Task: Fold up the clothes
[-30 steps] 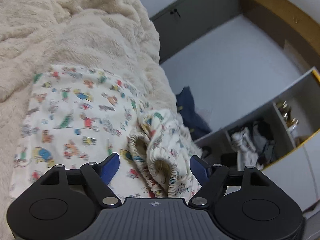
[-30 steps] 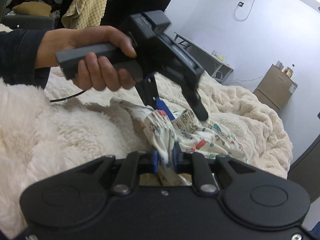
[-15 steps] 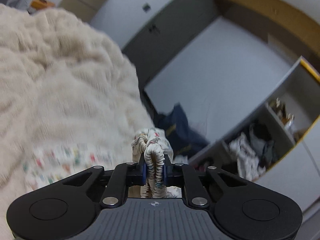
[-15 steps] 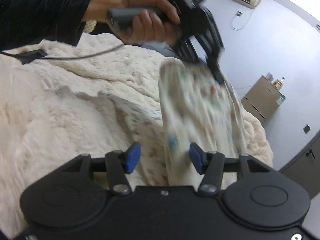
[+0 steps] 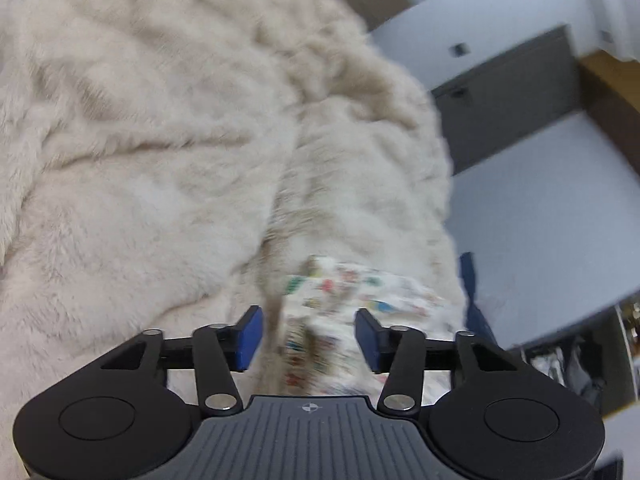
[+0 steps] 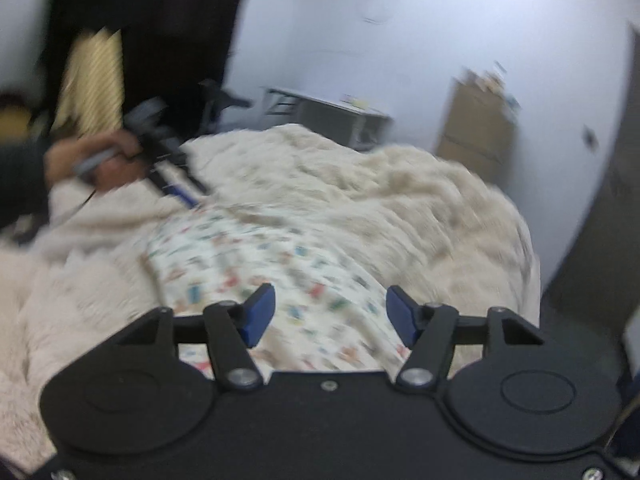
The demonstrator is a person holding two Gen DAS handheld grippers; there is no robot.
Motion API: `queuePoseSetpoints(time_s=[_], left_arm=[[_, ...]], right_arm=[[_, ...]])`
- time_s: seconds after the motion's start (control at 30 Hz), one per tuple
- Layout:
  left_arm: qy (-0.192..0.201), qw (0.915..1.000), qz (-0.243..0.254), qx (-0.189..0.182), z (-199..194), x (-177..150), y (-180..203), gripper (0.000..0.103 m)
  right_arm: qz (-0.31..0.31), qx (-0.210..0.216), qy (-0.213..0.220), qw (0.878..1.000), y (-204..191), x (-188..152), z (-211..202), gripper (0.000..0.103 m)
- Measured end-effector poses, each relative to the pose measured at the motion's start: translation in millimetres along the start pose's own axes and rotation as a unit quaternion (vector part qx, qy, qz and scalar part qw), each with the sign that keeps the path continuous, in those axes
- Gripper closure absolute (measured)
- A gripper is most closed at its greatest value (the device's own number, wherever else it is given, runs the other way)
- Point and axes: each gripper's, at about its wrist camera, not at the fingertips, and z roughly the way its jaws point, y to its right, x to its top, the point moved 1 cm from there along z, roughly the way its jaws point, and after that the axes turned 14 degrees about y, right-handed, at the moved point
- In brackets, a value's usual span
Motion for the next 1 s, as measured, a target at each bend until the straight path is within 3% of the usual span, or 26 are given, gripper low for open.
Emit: queuePoseSetpoints(time_s=[0.03, 0.07, 0.1, 0.2, 0.27, 0.33, 0.4, 0.47, 0.53, 0.6, 0.63, 0.67, 0.7, 0.73, 0.8, 0.83, 0.87, 0.93, 0.97, 1.0], left_arm=[[0.002, 0.9995, 0.032, -0.001, -4.7, -4.4, 11.9, 0.034], [0.004, 0.9930, 0.118, -0.008, -16.5, -16.5, 42.4, 0.031], [0.004, 0.9856, 0.168, -0.015, -22.5, -27.0, 60.9, 0.029], [0.006, 0.9535, 0.300, -0.027, -35.5, -62.7, 107.2, 0.024], [0.007, 0.9345, 0.356, -0.017, -31.6, -81.8, 123.3, 0.024], [0.000, 0.9429, 0.333, -0.008, -17.3, -78.9, 117.7, 0.024], [-0.001, 0.9642, 0.265, -0.005, 1.4, -60.1, 99.8, 0.023], [0.003, 0.9940, 0.108, -0.014, 36.0, -26.0, 56.4, 0.023], [0.000, 0.9999, 0.006, -0.015, 67.2, -9.1, 22.2, 0.023], [-0.020, 0.9989, -0.043, -0.002, 98.5, -2.6, -0.3, 0.028], [-0.042, 0.9974, -0.059, 0.006, 119.2, -3.7, -9.5, 0.054], [-0.058, 0.9956, -0.074, 0.004, 134.9, -5.4, -15.1, 0.073], [-0.057, 0.9942, -0.090, -0.003, 139.6, -4.3, -17.3, 0.096], [-0.036, 0.9918, -0.122, -0.013, 144.7, 1.1, -18.0, 0.096], [0.017, 0.9912, -0.131, -0.004, 143.6, 10.9, -6.9, 0.096], [0.011, 0.9935, -0.112, 0.011, 146.3, 11.3, -1.3, 0.095], [-0.004, 0.9971, -0.055, 0.053, 151.1, 10.4, 14.6, 0.093], [-0.009, 0.9951, 0.027, 0.095, 145.8, 8.3, 38.8, 0.074], [-0.005, 0.9901, 0.081, 0.114, 136.9, 5.4, 55.3, 0.066], [0.002, 0.9857, 0.114, 0.123, 128.9, 2.2, 65.2, 0.049]], right_arm=[[0.023, -0.006, -0.003, 1.000, 12.3, -2.2, -3.1, 0.039], [0.040, -0.009, -0.010, 0.999, 22.1, -6.0, -6.2, 0.038], [0.053, -0.008, -0.020, 0.998, 30.1, -10.9, -9.5, 0.038], [0.080, 0.006, -0.057, 0.995, 46.9, -29.5, -19.5, 0.038], [0.090, 0.010, -0.073, 0.993, 50.5, -39.2, -21.9, 0.038], [0.094, 0.015, -0.082, 0.992, 47.6, -49.2, -22.2, 0.038], [0.096, 0.018, -0.087, 0.991, 40.9, -54.6, -17.1, 0.038], [0.101, 0.022, -0.089, 0.991, 36.3, -57.9, -12.4, 0.038], [0.108, 0.031, -0.090, 0.990, 31.8, -61.8, -4.1, 0.038], [0.102, 0.036, -0.092, 0.990, 23.5, -67.9, 4.4, 0.039], [0.100, 0.036, -0.094, 0.990, 22.1, -68.3, 5.5, 0.041], [0.100, 0.036, -0.094, 0.990, 21.1, -68.6, 6.9, 0.045], [0.103, 0.040, -0.095, 0.989, 20.2, -69.5, 8.9, 0.050], [0.107, 0.047, -0.097, 0.988, 19.7, -70.3, 10.2, 0.059], [0.110, 0.062, -0.105, 0.986, 18.9, -72.0, 11.3, 0.063], [0.106, 0.068, -0.110, 0.986, 18.2, -72.8, 10.7, 0.065], [0.098, 0.076, -0.114, 0.986, 17.4, -73.3, 8.5, 0.067], [0.081, 0.091, -0.121, 0.985, 16.2, -73.5, 3.2, 0.067], [0.076, 0.089, -0.119, 0.986, 17.4, -71.3, -1.5, 0.066], [0.072, 0.083, -0.114, 0.987, 19.7, -68.1, -8.2, 0.065]])
